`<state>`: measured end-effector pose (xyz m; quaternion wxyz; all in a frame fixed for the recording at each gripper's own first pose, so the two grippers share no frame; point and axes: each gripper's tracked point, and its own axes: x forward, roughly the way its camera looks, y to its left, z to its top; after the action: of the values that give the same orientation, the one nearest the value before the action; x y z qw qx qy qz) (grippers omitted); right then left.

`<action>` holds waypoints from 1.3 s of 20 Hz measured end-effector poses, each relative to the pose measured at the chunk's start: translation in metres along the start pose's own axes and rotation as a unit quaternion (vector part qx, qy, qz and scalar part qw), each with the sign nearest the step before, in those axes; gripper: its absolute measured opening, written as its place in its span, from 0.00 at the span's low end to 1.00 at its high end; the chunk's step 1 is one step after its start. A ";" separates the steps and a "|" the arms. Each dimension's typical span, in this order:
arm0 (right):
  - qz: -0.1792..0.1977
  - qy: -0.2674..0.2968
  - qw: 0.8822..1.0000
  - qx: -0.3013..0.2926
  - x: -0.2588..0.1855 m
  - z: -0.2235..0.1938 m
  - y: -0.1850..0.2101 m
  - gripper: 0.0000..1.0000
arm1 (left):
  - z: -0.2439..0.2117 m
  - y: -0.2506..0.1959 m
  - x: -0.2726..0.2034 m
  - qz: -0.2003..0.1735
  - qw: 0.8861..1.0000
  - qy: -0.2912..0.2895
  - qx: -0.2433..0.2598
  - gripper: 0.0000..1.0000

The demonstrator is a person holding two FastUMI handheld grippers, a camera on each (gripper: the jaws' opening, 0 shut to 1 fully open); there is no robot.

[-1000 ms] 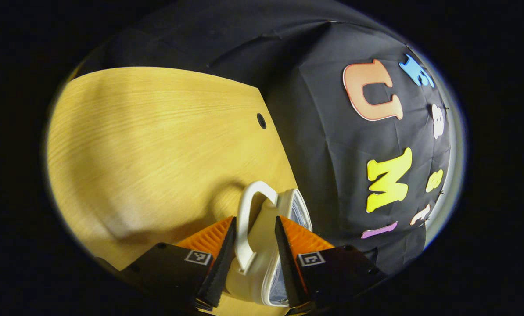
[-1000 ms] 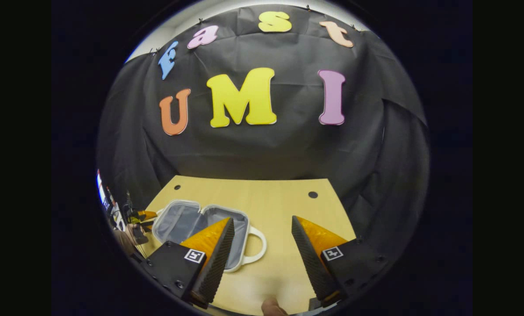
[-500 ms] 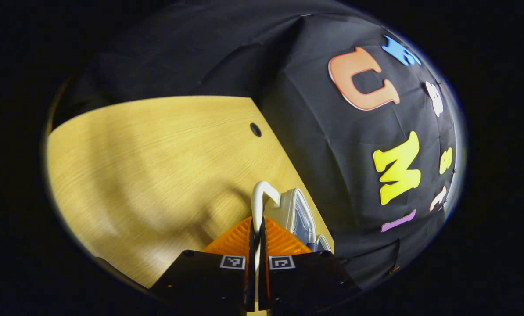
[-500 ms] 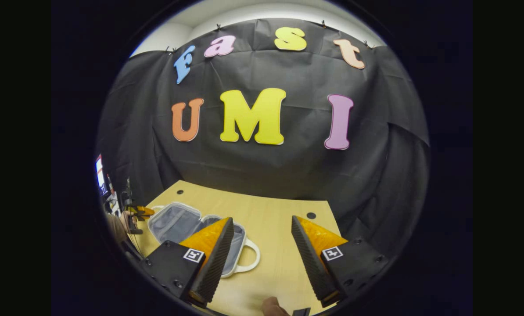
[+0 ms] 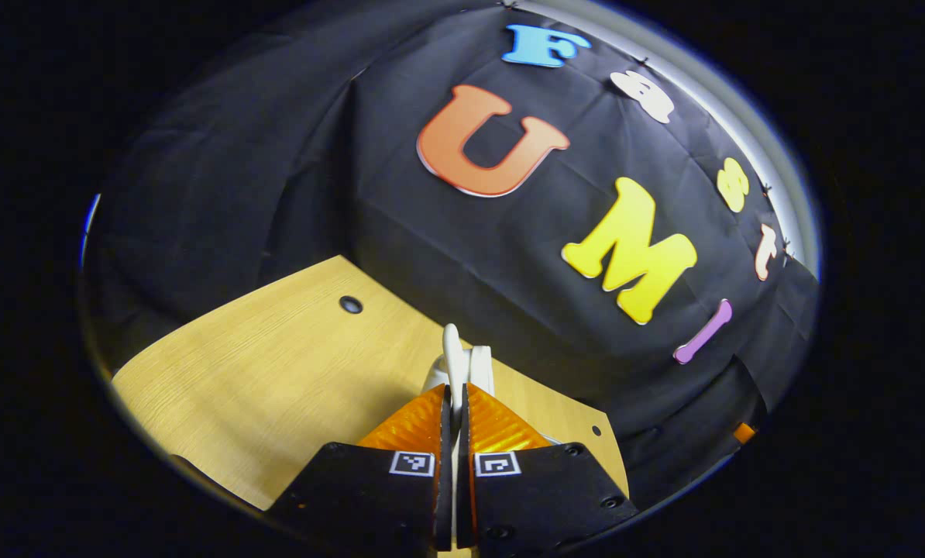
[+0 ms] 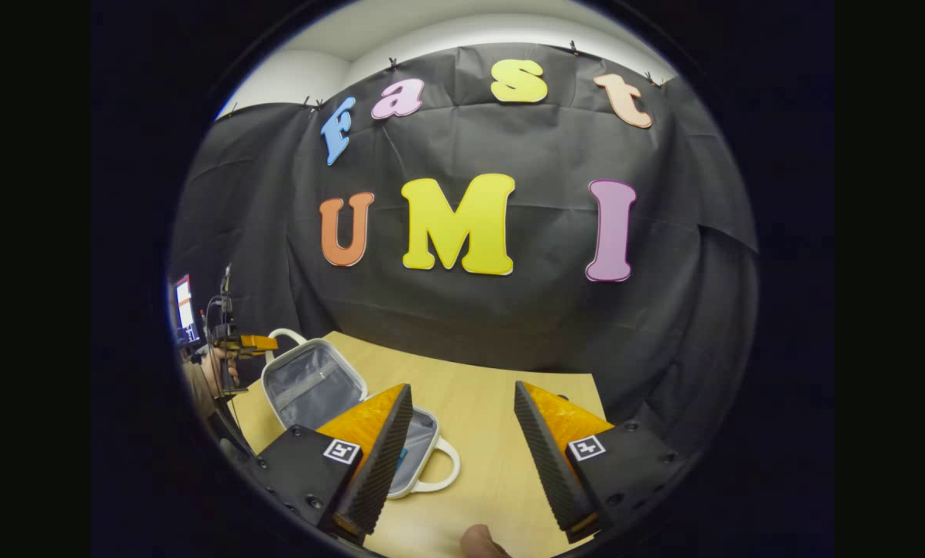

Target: First open the suitcase, pack the skin care products into it, and then close the suitcase.

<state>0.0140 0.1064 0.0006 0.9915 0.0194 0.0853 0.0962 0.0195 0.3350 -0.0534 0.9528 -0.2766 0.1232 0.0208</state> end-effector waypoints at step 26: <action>0.022 0.058 0.998 0.013 -0.001 -0.061 -0.106 0.78 | -0.281 -0.267 0.061 -0.081 0.960 0.174 0.204 0.05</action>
<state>0.0219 0.0036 -0.0647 0.9822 0.0290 0.1431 0.1182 0.0449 -0.0420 -0.1589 0.9513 -0.0846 0.2661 -0.1305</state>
